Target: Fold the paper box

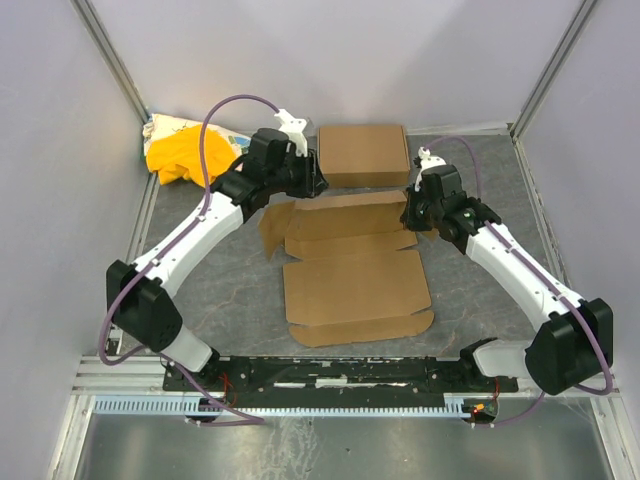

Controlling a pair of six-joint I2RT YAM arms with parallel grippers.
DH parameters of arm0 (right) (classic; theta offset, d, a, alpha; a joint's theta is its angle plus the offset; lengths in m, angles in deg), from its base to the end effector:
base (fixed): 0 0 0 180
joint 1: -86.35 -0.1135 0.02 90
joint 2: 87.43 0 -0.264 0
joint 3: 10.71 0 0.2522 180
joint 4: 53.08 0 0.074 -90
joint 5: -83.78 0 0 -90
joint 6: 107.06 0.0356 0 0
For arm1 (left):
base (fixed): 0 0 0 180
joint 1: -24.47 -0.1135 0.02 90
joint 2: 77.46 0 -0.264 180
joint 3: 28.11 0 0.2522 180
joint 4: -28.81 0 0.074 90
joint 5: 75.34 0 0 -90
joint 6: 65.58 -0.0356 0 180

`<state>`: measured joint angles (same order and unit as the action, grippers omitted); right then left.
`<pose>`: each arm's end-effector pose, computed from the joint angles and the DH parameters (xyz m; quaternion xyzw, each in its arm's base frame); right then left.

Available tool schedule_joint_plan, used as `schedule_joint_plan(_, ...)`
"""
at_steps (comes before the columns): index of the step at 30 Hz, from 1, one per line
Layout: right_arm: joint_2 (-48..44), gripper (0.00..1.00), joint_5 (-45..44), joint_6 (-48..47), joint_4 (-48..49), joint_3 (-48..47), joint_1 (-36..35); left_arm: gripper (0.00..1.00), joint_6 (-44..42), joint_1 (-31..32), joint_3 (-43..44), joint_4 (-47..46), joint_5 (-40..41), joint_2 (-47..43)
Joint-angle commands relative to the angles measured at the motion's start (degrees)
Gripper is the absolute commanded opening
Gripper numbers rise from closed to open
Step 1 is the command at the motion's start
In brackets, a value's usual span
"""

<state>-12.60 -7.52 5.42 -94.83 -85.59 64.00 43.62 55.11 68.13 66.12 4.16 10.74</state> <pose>0.2638 0.1076 0.2956 0.0057 0.9124 0.1464 0.3821 0.3034 -0.1873 0.3593 0.1317 0.8503 -0.2837 0.4233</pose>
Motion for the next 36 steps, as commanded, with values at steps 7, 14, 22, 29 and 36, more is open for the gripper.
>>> schedule_joint_plan(7,1.1,0.02,-1.4,-3.9,0.1,0.8,0.0,0.49,-17.5,3.4,1.0,-0.6,6.4,0.4)
schedule_joint_plan(14,2.2,0.03,-1.4,-4.8,-0.2,1.1,0.0,0.5,-19.8,5.1,0.4,-0.9,6.4,-0.2)
schedule_joint_plan(22,1.6,0.02,-1.1,-4.9,-4.7,-3.6,0.0,0.6,-35.7,14.2,-8.4,-4.9,16.2,-9.5)
schedule_joint_plan(29,2.6,0.02,-0.6,-5.9,-9.0,-8.3,0.1,0.62,-41.8,16.2,-13.3,-8.1,18.4,-13.6)
schedule_joint_plan(36,2.6,0.02,0.5,-6.1,-9.7,-9.2,0.0,0.64,-47.2,16.5,-14.6,-10.6,21.8,-11.4)
